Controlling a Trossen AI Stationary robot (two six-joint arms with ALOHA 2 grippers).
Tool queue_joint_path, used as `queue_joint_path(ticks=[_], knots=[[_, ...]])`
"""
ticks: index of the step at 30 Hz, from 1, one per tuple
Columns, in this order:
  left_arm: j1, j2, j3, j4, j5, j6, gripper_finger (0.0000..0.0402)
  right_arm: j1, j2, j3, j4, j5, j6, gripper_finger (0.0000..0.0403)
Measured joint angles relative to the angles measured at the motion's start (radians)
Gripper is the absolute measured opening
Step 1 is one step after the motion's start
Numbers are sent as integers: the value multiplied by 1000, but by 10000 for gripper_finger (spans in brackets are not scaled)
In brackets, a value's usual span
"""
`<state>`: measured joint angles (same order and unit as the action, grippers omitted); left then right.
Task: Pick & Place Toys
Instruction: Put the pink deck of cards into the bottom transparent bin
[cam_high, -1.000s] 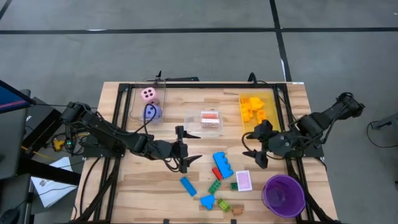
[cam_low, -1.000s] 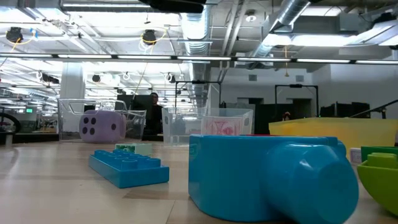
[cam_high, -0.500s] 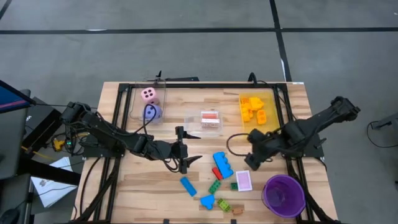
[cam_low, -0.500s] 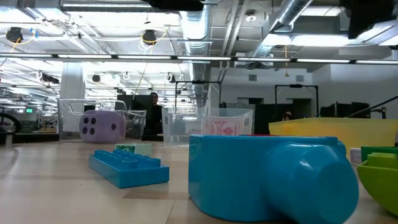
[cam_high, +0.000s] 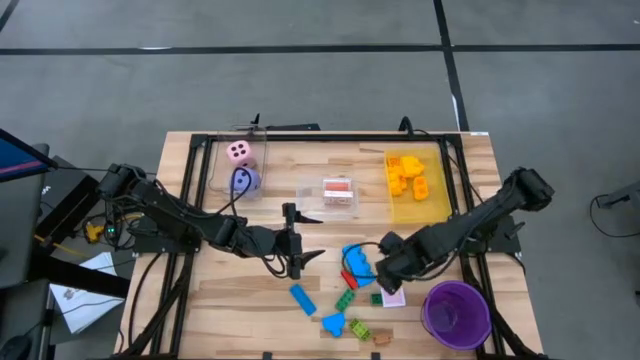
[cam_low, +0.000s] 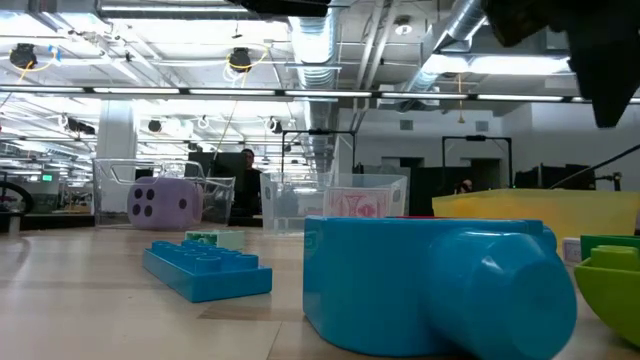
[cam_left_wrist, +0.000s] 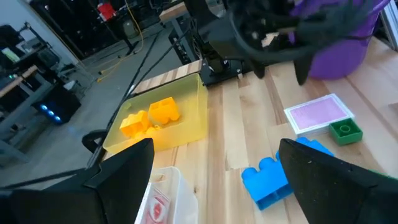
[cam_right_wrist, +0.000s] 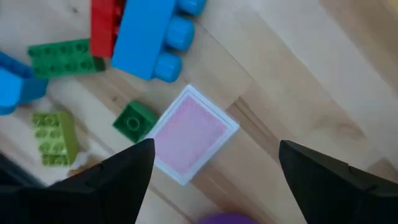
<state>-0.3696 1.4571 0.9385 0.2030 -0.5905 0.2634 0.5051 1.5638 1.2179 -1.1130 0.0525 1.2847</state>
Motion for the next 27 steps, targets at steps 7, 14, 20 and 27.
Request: queue_joint_path(ticks=[7,14,20,27], knots=[[33,0,-1,110,-1,120,342,12,70,0,64,-33,92,336],[74,-63,-1,178,-144,245,342,18,79,0,93,-49,270,336],[92,-180,-27,175,-234,234,342,47,98,0,94,27,440,336],[107,-284,-59,183,-247,141,342,87,187,-1,89,60,638,336]])
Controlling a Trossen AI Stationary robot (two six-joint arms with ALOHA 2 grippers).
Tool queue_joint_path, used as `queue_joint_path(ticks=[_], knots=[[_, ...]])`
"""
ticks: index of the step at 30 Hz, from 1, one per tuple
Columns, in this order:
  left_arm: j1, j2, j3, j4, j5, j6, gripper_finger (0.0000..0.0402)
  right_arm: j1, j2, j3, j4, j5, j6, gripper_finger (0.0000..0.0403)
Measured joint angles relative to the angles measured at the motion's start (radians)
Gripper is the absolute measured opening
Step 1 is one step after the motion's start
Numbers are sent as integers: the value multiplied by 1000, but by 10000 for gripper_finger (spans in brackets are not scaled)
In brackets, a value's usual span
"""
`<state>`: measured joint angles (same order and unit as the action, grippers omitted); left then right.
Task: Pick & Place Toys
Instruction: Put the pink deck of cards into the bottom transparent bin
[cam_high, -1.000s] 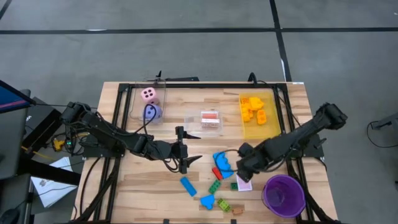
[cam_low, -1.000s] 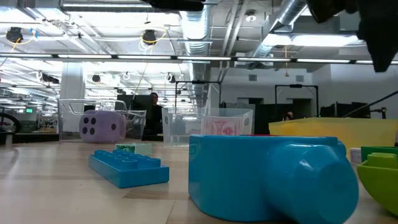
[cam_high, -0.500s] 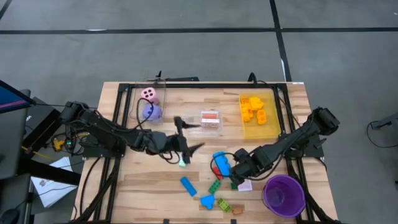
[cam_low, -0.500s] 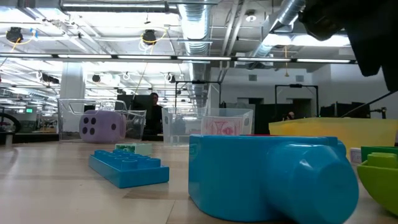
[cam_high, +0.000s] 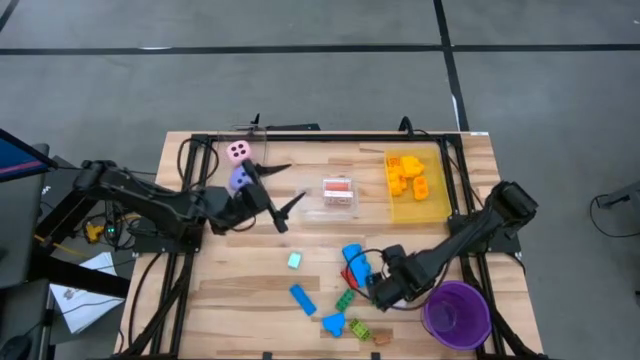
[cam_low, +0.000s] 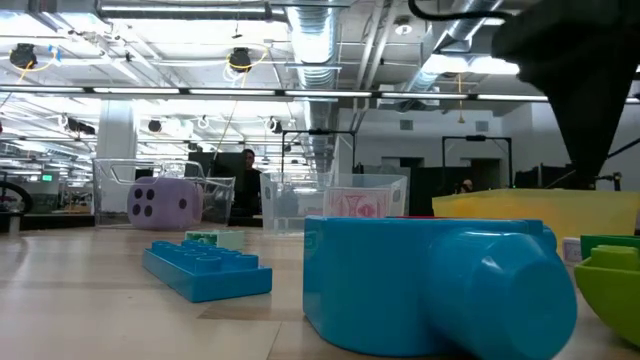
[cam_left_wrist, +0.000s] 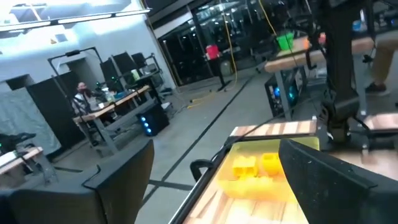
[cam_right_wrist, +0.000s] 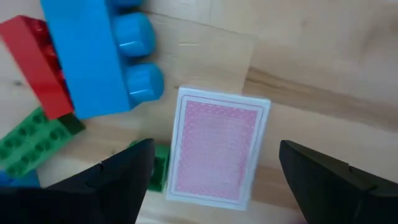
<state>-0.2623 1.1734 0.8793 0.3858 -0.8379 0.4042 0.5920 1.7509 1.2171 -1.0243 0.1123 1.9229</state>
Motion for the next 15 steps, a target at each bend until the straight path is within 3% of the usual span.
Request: queue_joint_path(ticks=[7,15], knots=[[28,-11,-30,57,3,7,342,9,76,0,30,-5,104,336],[42,-10,-30,72,72,10,342,1,105,0,28,-34,144,336]])
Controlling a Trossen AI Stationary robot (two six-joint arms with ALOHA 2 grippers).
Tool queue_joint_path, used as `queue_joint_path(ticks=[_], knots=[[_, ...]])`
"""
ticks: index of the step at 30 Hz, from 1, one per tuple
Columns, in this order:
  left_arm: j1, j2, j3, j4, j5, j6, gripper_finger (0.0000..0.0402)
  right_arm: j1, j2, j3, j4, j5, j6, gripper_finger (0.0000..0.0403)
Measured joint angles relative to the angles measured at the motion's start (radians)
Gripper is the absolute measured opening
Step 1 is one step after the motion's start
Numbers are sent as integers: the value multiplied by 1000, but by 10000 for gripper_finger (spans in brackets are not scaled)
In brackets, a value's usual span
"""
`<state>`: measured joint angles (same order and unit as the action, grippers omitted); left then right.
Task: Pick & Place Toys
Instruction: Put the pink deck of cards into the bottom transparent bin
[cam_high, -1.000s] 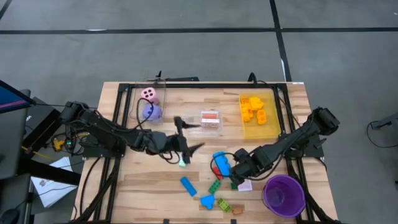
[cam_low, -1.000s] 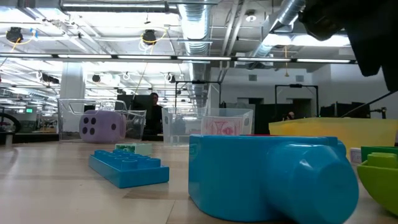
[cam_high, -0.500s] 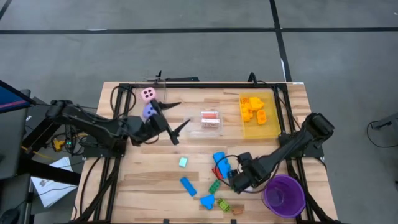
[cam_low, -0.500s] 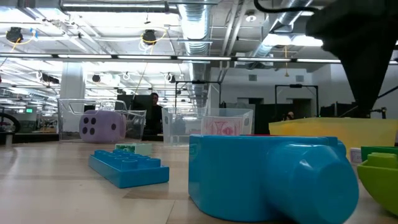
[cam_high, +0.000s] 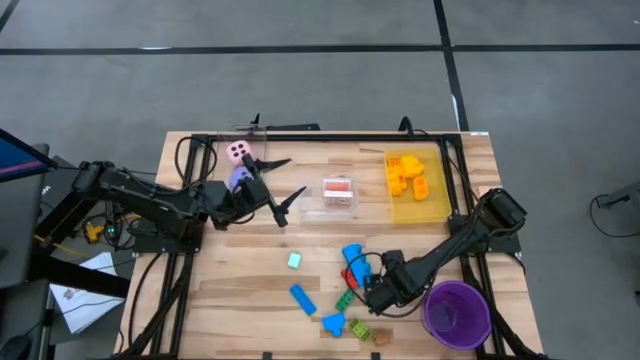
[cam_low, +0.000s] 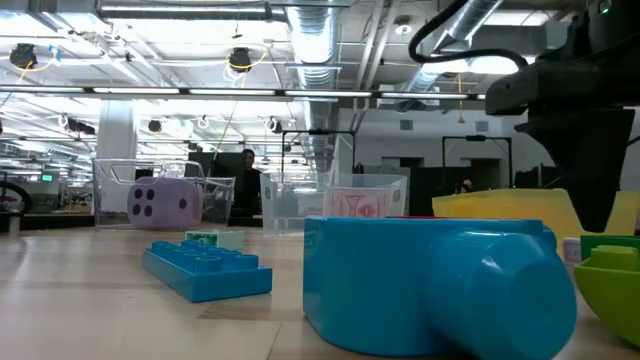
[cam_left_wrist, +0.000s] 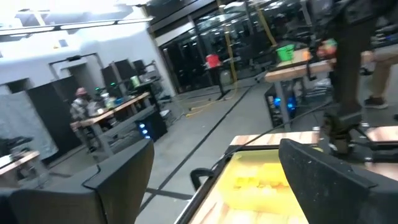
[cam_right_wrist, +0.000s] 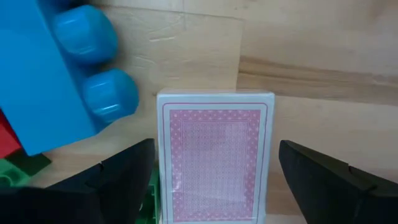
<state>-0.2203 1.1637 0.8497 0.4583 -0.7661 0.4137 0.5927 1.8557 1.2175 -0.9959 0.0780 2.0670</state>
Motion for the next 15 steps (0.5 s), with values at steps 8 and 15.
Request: queue_joint_path(ticks=[8,15], knots=[[-1,0,0,-1,58,0,342,-1,4,1,13,-2,3,336],[-1,0,0,-2,58,0,342,0,11,-9,0,-21,3,336]])
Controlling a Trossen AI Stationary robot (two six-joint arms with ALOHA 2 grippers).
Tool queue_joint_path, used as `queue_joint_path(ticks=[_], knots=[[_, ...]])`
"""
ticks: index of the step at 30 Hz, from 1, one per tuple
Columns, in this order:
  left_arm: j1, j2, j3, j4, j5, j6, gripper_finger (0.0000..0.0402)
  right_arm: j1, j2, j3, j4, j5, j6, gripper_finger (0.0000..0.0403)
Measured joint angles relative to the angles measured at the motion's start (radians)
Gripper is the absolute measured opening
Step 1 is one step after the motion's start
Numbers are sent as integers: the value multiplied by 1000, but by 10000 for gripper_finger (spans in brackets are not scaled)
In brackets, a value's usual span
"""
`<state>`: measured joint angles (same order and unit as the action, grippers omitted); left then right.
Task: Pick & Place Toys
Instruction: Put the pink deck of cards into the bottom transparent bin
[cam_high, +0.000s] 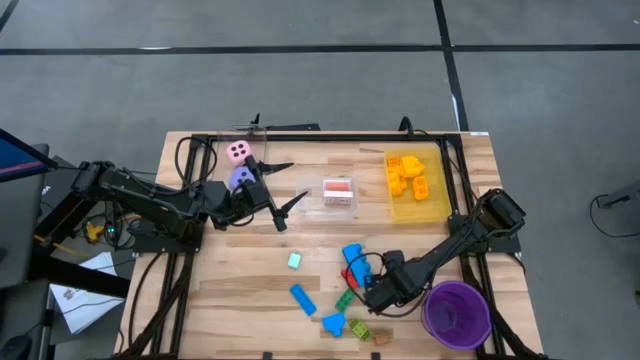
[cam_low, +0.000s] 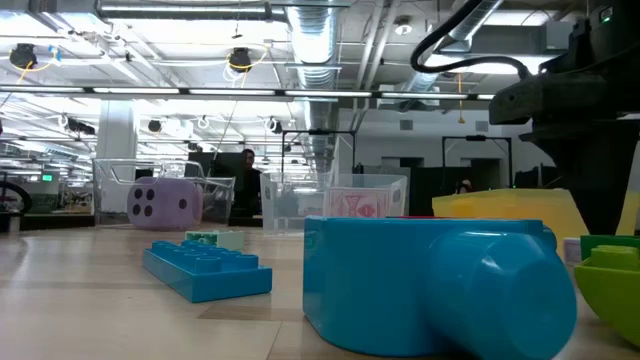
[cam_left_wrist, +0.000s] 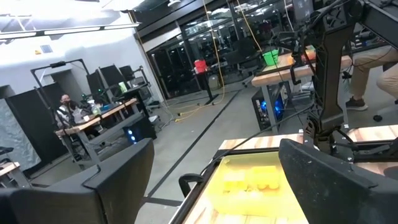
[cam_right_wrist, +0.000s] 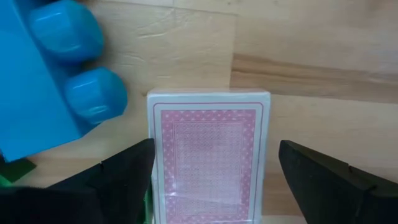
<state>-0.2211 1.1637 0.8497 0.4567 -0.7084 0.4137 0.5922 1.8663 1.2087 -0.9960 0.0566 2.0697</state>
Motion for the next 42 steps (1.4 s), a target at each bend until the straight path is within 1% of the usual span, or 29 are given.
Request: queue_joint_path(ticks=[11,17,21,34,42], knots=[[-3,0,0,-2,0,-3,342,0,0,-2,21,-3,-8,336],[-3,0,0,-4,0,-3,342,0,0,-2,68,-4,-27,336],[-3,0,0,-4,0,-3,342,0,0,-2,62,-3,-31,336],[-3,0,0,-4,-1,-3,342,-19,-2,-3,85,-24,-129,336],[-3,0,0,-5,-1,-3,342,-26,-15,-3,95,-4,-140,336]])
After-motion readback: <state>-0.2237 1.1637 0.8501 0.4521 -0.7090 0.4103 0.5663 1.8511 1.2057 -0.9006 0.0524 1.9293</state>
